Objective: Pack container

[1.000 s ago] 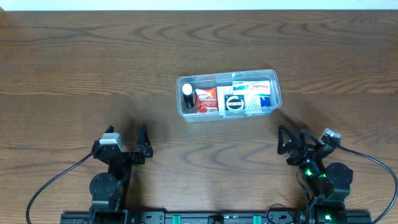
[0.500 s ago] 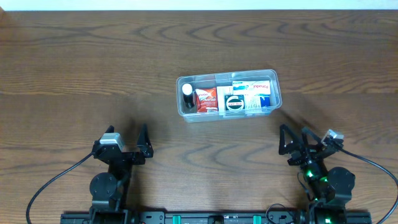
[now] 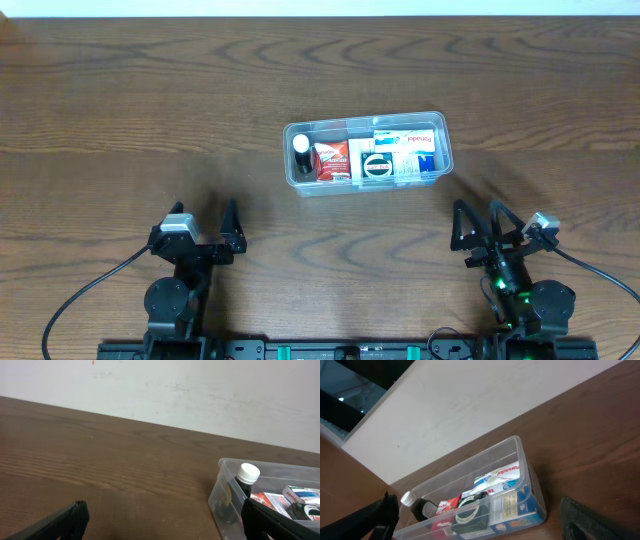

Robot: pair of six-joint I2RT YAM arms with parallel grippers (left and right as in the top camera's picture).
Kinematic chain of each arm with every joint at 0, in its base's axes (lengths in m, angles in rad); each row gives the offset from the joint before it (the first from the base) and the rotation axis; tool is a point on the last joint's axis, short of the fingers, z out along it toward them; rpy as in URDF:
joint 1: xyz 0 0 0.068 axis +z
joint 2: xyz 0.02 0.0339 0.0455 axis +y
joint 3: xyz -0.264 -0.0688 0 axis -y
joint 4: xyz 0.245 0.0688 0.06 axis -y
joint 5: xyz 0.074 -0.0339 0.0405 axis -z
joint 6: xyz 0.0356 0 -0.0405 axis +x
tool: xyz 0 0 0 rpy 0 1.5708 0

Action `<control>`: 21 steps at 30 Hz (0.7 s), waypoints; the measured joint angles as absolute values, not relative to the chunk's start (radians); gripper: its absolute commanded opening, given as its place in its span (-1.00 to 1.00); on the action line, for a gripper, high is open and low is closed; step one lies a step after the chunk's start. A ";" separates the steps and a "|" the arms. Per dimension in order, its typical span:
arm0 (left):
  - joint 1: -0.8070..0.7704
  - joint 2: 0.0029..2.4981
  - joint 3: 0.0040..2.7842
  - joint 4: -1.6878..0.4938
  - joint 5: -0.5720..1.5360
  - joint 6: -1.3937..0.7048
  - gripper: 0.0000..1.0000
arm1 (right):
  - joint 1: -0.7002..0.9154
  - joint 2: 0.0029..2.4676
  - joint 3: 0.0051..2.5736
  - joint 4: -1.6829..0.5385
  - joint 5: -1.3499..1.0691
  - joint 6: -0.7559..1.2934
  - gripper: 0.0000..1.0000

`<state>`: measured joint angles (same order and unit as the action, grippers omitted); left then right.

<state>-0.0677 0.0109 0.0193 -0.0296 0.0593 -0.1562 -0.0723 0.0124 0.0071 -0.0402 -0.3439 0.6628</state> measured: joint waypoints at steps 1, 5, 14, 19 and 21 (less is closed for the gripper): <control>-0.068 0.011 0.019 -0.030 0.059 -0.156 0.96 | -0.072 0.012 0.007 -0.040 -0.344 0.663 0.99; -0.068 0.011 0.019 -0.030 0.059 -0.156 0.96 | -0.072 0.012 0.007 -0.040 -0.344 0.663 0.99; -0.068 0.011 0.019 -0.029 0.059 -0.156 0.96 | -0.072 0.012 0.007 -0.041 -0.339 0.329 0.98; -0.068 0.011 0.019 -0.029 0.059 -0.156 0.96 | -0.072 0.012 0.007 -0.041 -0.328 0.036 0.99; -0.068 0.011 0.019 -0.029 0.059 -0.156 0.96 | -0.072 0.012 0.007 -0.041 -0.324 -0.063 0.99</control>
<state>-0.0677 0.0109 0.0193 -0.0292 0.0593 -0.1562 -0.0723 0.0124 0.0071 -0.0410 -0.3237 -0.0631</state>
